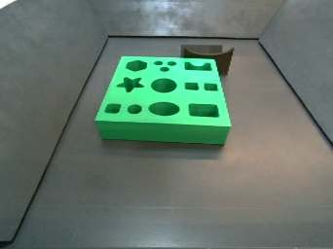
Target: Insert the round object.
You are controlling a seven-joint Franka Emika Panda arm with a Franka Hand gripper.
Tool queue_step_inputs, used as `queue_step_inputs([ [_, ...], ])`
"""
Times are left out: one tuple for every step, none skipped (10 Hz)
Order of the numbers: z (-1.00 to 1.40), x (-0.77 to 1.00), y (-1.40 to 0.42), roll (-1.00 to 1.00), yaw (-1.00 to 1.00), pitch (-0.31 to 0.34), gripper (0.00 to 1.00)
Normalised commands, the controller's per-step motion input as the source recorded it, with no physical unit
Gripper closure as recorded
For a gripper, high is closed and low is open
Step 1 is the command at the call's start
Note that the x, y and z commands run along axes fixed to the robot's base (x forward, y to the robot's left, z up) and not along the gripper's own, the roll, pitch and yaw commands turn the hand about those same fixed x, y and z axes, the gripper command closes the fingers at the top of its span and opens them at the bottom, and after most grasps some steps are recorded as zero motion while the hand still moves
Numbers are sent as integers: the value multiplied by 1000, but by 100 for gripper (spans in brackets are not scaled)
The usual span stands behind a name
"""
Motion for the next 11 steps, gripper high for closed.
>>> queue_step_inputs([
  [-1000, 17, 320, 0, 0, -10, 100],
  [-1000, 26, 351, 0, 0, -16, 100],
  [-1000, 40, 377, 0, 0, -23, 100],
  [-1000, 46, 357, 0, 0, -24, 100],
  [-1000, 6, 349, 0, 0, -43, 100],
  [-1000, 0, 377, 0, 9, -66, 100],
  [-1000, 0, 331, 0, 0, -89, 100],
  [-926, 0, 314, -116, -23, -63, 100],
  [-831, 0, 280, -163, -37, -67, 100],
  [-749, 0, 291, -207, -26, -26, 100],
  [-677, 91, 300, -243, -14, 0, 100],
])
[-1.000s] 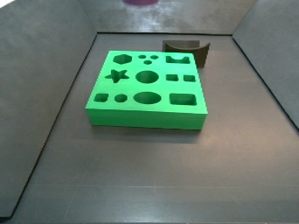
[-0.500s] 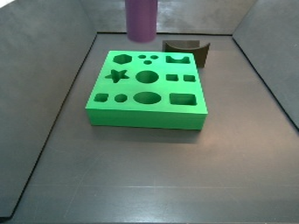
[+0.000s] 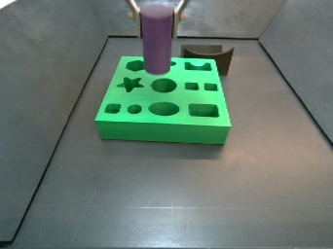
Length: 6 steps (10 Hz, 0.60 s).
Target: Insert the round object.
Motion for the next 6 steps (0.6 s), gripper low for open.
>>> queue_step_inputs([
  [-529, 91, 249, -207, -6, 0, 100],
  [-517, 157, 197, -200, 0, 6, 100],
  [-529, 103, 111, -194, 0, 0, 100],
  [-534, 114, 43, -219, -20, 0, 100],
  [-543, 83, 0, -226, -40, 0, 100],
  [-489, 143, 0, -246, -40, 0, 100],
])
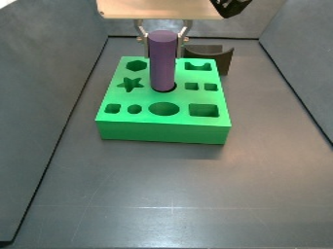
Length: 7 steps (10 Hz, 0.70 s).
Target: Insert the round object.
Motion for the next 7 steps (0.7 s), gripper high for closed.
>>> queue_step_inputs([
  [-443, 66, -37, -254, -60, -29, 100],
  [-460, 11, -86, -224, -60, -59, 100],
  [-629, 91, -26, -76, 0, -37, 100],
  [-666, 0, 0, 0, 0, -56, 100],
  [-657, 0, 0, 0, 0, -59, 100],
  [-714, 0, 0, 0, 0, -79, 100],
  [-754, 0, -3, 0, 9, -107, 100],
])
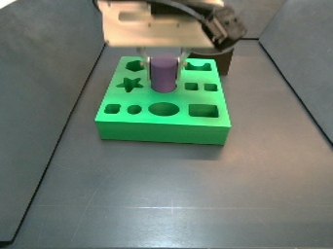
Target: Insert the round object.
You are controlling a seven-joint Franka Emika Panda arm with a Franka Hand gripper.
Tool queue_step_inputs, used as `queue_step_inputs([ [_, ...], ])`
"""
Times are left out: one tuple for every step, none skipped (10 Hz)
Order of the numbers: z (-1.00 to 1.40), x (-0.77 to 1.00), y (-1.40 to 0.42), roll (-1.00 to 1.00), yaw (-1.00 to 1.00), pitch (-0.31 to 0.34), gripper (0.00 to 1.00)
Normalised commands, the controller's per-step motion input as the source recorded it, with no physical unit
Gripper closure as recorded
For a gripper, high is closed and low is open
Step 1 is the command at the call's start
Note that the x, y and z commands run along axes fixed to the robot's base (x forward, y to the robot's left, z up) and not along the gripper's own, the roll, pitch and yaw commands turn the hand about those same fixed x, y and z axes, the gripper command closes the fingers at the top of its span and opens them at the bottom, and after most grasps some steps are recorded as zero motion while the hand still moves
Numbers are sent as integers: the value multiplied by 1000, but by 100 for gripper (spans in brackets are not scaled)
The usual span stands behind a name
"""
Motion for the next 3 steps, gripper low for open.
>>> queue_step_inputs([
  [-440, 0, 0, -76, 0, -59, 100],
  [-51, 0, 0, 0, 0, 0, 100],
  [0, 0, -14, 20, 0, 0, 100],
])
